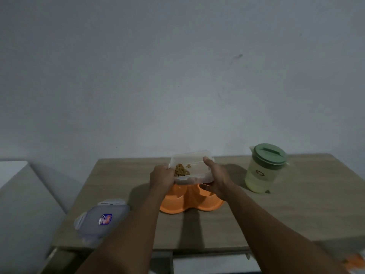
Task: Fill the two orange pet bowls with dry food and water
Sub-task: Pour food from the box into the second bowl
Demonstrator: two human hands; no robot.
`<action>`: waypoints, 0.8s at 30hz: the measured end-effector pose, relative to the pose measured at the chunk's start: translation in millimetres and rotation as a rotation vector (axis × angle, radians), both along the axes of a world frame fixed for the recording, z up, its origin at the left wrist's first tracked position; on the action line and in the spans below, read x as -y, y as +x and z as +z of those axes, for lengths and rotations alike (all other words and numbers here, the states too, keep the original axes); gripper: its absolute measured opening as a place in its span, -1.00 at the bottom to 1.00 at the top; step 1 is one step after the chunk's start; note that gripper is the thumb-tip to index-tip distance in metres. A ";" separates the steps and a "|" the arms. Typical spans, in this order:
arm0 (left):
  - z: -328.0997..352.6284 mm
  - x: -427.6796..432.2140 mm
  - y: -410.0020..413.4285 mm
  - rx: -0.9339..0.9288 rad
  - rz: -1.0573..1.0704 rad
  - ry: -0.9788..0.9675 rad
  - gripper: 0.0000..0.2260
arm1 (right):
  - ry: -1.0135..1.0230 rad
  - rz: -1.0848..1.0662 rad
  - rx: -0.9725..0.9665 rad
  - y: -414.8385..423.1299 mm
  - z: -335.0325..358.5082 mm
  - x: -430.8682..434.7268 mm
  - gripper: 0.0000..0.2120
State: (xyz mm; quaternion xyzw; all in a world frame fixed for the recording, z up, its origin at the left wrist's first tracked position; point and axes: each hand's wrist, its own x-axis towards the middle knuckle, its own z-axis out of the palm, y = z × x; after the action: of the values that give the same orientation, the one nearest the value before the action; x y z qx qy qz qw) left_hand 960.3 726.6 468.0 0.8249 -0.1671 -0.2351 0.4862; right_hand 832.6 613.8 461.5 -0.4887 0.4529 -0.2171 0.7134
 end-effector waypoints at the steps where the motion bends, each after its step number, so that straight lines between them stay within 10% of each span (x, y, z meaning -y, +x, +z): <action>1: -2.9 0.8 -1.3 -0.020 0.000 -0.016 -0.83 | 0.013 0.009 0.015 0.3 -1.9 1.1 -0.68; 8: -21.8 -1.3 16.6 -0.162 -0.062 -0.066 -0.82 | 0.043 -0.005 0.054 9.0 -7.4 -0.7 -0.72; 24: -68.1 -54.8 40.4 0.265 -0.551 0.460 -0.44 | -0.144 -0.076 0.000 24.8 -14.0 -3.4 -0.37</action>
State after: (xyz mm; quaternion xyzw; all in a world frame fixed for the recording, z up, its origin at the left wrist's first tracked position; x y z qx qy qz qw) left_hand 1000.7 781.4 399.9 0.8599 -0.3867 -0.2798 0.1810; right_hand 857.4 617.2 447.5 -0.5212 0.4545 -0.2761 0.6674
